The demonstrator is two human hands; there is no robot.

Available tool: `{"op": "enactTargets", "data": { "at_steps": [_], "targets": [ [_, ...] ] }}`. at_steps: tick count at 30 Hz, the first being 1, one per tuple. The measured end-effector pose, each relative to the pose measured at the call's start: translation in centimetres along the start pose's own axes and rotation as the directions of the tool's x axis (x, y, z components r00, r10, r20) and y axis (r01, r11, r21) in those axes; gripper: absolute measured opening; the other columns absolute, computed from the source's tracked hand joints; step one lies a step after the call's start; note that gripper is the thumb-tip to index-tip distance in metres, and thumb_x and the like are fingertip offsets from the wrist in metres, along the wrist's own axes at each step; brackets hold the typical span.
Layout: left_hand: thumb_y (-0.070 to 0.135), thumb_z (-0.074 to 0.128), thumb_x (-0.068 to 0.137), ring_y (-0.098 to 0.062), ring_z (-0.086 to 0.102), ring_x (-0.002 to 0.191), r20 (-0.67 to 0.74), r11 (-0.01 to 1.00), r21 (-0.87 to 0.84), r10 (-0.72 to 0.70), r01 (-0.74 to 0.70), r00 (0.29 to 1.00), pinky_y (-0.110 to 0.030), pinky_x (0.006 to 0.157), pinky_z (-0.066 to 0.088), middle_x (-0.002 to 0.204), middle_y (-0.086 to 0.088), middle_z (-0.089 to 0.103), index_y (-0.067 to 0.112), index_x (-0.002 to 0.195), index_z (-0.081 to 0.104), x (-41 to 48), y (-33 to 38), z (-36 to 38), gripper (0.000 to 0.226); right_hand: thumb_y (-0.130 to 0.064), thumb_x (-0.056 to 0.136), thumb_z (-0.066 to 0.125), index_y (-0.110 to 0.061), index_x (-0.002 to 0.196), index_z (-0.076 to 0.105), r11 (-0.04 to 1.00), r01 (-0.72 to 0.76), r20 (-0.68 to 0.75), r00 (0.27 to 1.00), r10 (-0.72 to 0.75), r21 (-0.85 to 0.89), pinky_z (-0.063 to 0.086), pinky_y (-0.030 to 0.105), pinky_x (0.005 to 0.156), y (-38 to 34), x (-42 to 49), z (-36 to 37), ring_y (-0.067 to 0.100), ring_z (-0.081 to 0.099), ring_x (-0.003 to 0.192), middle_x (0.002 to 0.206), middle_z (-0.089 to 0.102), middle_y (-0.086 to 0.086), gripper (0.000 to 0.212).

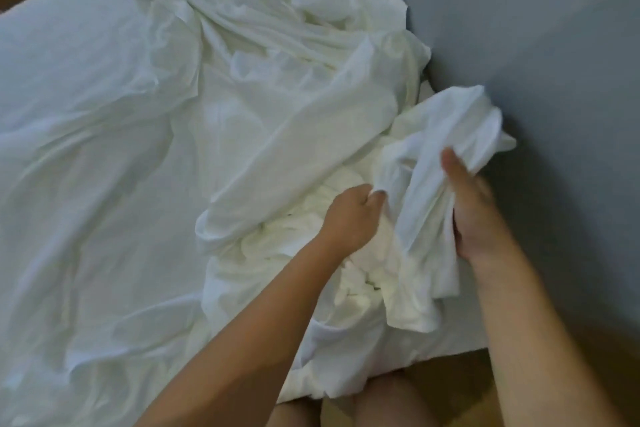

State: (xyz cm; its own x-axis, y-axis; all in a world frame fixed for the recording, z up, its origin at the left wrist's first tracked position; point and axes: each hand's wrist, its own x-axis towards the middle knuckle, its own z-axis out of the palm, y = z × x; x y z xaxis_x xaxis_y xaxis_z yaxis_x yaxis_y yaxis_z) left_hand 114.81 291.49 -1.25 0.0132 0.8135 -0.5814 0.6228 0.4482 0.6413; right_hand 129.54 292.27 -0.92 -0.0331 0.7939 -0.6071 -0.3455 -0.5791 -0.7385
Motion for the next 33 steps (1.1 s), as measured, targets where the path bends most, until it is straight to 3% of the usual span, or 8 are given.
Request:
{"op": "enactTargets", "data": {
  "at_steps": [3,7,10,15,21,25,29,33],
  "targets": [
    [0.019,0.046,0.098,-0.007,0.043,0.06,-0.104,0.915,-0.351,0.172,-0.198,0.98,-0.024,0.06,0.037,0.063,0.005,0.047,0.011,0.068,0.048,-1.2,3.4,-0.2,0.031,-0.055,0.04,0.088,-0.024,0.113,0.059,0.989,-0.128,0.187,0.972,0.139,-0.072,0.053,0.018,0.078,2.6,-1.8,-0.8,0.001,0.066,0.094,0.105,0.07,-0.011,0.085],
    [0.023,0.044,0.1,0.004,0.049,0.058,-0.115,0.846,-0.451,0.262,-0.285,0.958,-0.009,0.061,0.039,0.062,0.014,0.053,0.02,0.069,0.054,-1.0,7.4,-0.1,0.033,-0.01,0.083,0.066,-0.028,0.084,0.064,0.974,-0.144,0.093,0.982,0.162,-0.174,0.051,0.014,0.066,3.6,-3.2,0.5,0.0,0.065,0.077,0.08,0.07,-0.013,0.017],
    [0.023,0.043,0.101,-0.01,0.051,0.074,-0.209,0.908,-0.261,0.279,-0.328,0.937,-0.024,0.075,0.041,0.075,0.006,0.054,0.012,0.082,0.057,1.1,6.9,-0.7,0.027,-0.014,0.085,0.059,-0.019,0.074,0.074,0.982,-0.164,-0.23,0.956,0.181,0.091,0.055,0.027,0.058,1.9,-4.4,-2.6,0.022,0.071,0.07,0.077,0.074,0.003,0.019],
    [0.076,0.045,0.077,-0.022,0.048,0.12,0.172,0.993,0.112,0.023,-0.043,0.985,-0.032,0.099,0.037,0.134,-0.005,0.05,0.015,0.133,0.047,-1.1,1.2,4.5,0.083,-0.027,0.081,0.063,-0.025,0.103,0.061,0.977,-0.183,-0.477,0.853,0.213,0.11,0.053,0.028,0.053,1.2,-5.4,-6.0,0.021,0.07,0.069,0.088,0.071,0.002,0.022],
    [0.021,0.042,0.098,-0.014,0.051,0.074,0.222,0.968,-0.243,-0.002,0.057,0.975,-0.026,0.067,0.043,0.081,-0.005,0.059,0.012,0.077,0.053,-1.5,2.3,7.5,0.025,-0.029,0.077,0.07,-0.024,0.111,0.06,0.932,-0.029,-0.32,0.943,-0.095,-0.361,0.054,0.028,0.075,-0.4,-4.5,-2.8,0.012,0.066,0.09,0.101,0.068,-0.003,0.035],
    [0.021,0.048,0.088,-0.011,0.059,0.075,0.178,0.605,-0.795,0.182,0.032,0.967,-0.03,0.075,0.048,0.074,0.003,0.064,0.023,0.07,0.064,-1.4,8.2,6.4,0.024,-0.041,0.07,0.068,-0.03,0.094,0.069,0.849,0.177,-0.287,0.891,-0.353,-0.497,0.053,0.015,0.072,-2.6,-4.0,-2.9,-0.005,0.066,0.084,0.09,0.071,-0.02,0.027],
    [0.007,0.039,0.096,-0.017,0.057,0.089,0.185,0.847,-0.532,0.129,-0.011,0.974,-0.034,0.087,0.045,0.099,-0.019,0.067,0.002,0.09,0.066,-0.2,6.9,6.8,0.029,-0.039,0.08,0.066,-0.019,0.106,0.065,0.673,-0.023,-0.304,0.903,-0.303,-0.74,0.045,0.024,0.08,-0.2,-0.6,-3.4,0.018,0.064,0.098,0.102,0.065,-0.006,0.033],
    [0.014,0.045,0.096,-0.026,0.057,0.094,0.096,0.999,0.006,-0.04,0.04,0.995,-0.029,0.076,0.042,0.102,-0.012,0.063,0.001,0.102,0.061,1.3,-0.9,5.6,0.022,-0.057,0.079,0.065,-0.007,0.144,0.033,0.332,-0.255,-0.295,0.952,-0.076,-0.908,0.034,0.039,0.108,3.3,1.7,-3.2,0.032,0.039,0.131,0.144,0.039,0.017,0.088]
  ]
}}
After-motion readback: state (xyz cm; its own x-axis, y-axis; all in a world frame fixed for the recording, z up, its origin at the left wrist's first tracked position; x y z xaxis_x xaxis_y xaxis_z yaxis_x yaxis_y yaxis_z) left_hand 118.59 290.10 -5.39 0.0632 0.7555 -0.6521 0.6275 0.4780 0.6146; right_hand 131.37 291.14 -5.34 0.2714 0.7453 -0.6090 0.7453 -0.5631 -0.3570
